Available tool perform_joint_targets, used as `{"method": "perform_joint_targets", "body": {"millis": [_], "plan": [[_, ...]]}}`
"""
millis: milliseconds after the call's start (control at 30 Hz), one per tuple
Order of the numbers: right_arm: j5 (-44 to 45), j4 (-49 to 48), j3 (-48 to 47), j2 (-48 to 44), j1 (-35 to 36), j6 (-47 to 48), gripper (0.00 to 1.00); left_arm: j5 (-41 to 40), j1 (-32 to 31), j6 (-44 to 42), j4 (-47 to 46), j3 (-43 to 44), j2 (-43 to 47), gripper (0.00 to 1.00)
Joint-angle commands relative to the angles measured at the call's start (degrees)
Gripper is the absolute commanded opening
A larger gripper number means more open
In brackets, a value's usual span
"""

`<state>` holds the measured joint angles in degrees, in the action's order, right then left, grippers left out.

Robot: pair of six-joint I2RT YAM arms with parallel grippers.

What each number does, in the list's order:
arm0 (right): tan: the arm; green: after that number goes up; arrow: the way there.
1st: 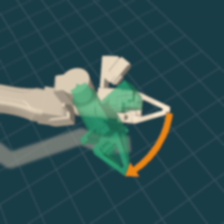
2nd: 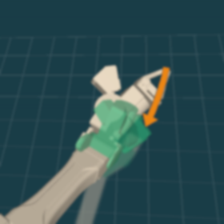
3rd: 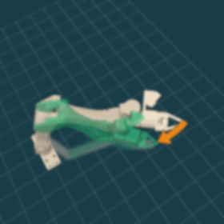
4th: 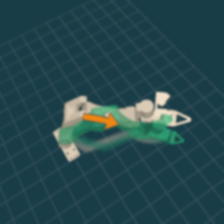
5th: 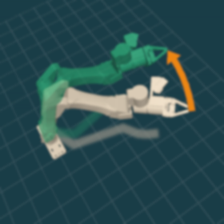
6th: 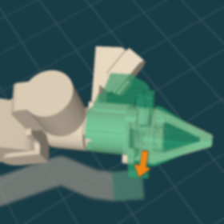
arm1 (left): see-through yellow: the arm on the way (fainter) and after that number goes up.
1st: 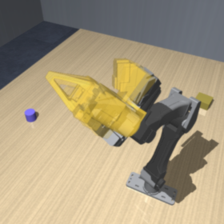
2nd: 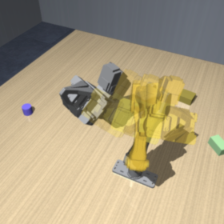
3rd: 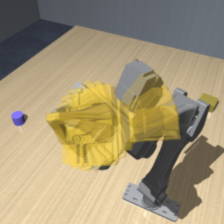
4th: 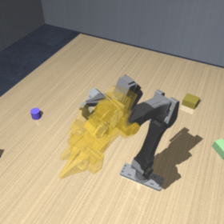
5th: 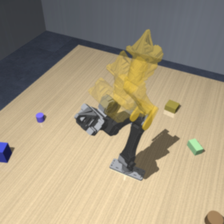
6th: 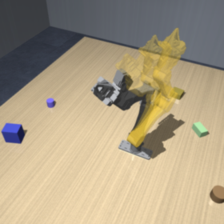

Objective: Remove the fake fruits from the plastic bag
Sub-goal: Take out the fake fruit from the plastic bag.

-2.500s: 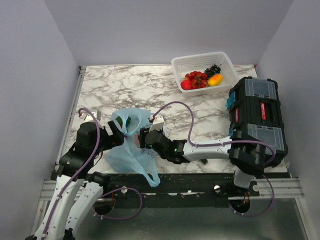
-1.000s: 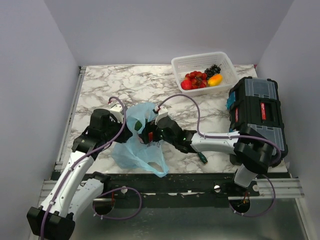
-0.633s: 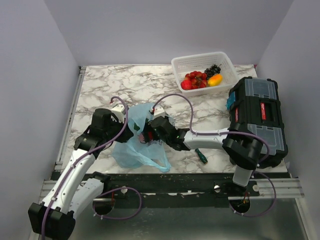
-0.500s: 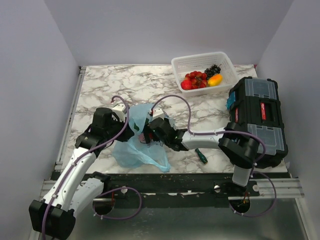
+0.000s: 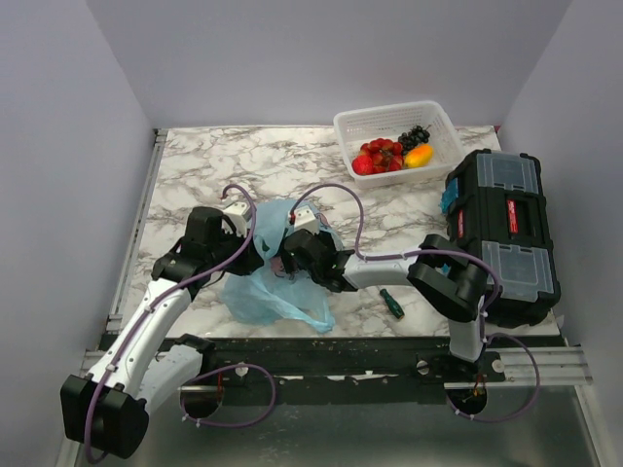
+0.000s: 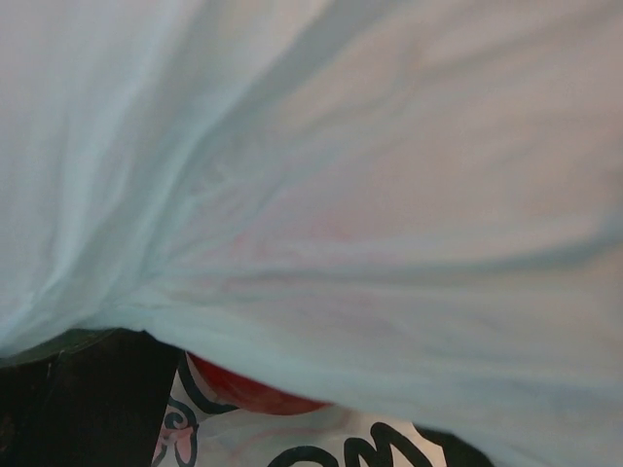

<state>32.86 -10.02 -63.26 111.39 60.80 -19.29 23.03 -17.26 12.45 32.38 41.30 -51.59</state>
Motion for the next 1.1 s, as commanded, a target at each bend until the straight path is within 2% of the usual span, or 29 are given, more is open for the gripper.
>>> {"method": "perform_joint_targets", "body": {"millis": [0,133,233,367,533,633,833,1067], "plan": [[2.6,-4.4,-1.2,-0.7,0.2,2.3,0.94,2.2,0.2,-0.6,-0.8,0.1,-0.4,0.00],[3.4,-4.7,-1.3,-0.1,0.3,1.7,0.88,2.1,0.2,-0.6,-0.7,0.1,-0.1,0.00],[3.0,-5.5,-0.5,-1.0,0.3,1.8,0.78,1.7,0.2,-0.6,-0.7,0.1,0.3,0.00],[0.7,-7.2,2.1,-4.2,0.3,1.9,0.51,1.2,0.2,-0.7,-0.6,0.1,0.7,0.00],[-2.8,-5.9,3.9,-8.9,0.3,1.2,0.30,0.8,0.2,-0.7,-0.7,0.0,1.1,0.00],[-8.2,-7.2,6.7,-12.8,0.2,0.4,0.24,0.8,0.2,-0.7,-0.6,0.0,1.4,0.00],[-26.9,-6.9,10.1,-17.4,0.2,-1.2,0.14,0.5,0.2,-0.8,-0.7,0.0,1.8,0.00],[-39.4,-9.0,12.1,-20.0,0.2,-5.6,0.12,0.0,0.2,-0.8,-0.8,0.0,2.4,0.00]]}}
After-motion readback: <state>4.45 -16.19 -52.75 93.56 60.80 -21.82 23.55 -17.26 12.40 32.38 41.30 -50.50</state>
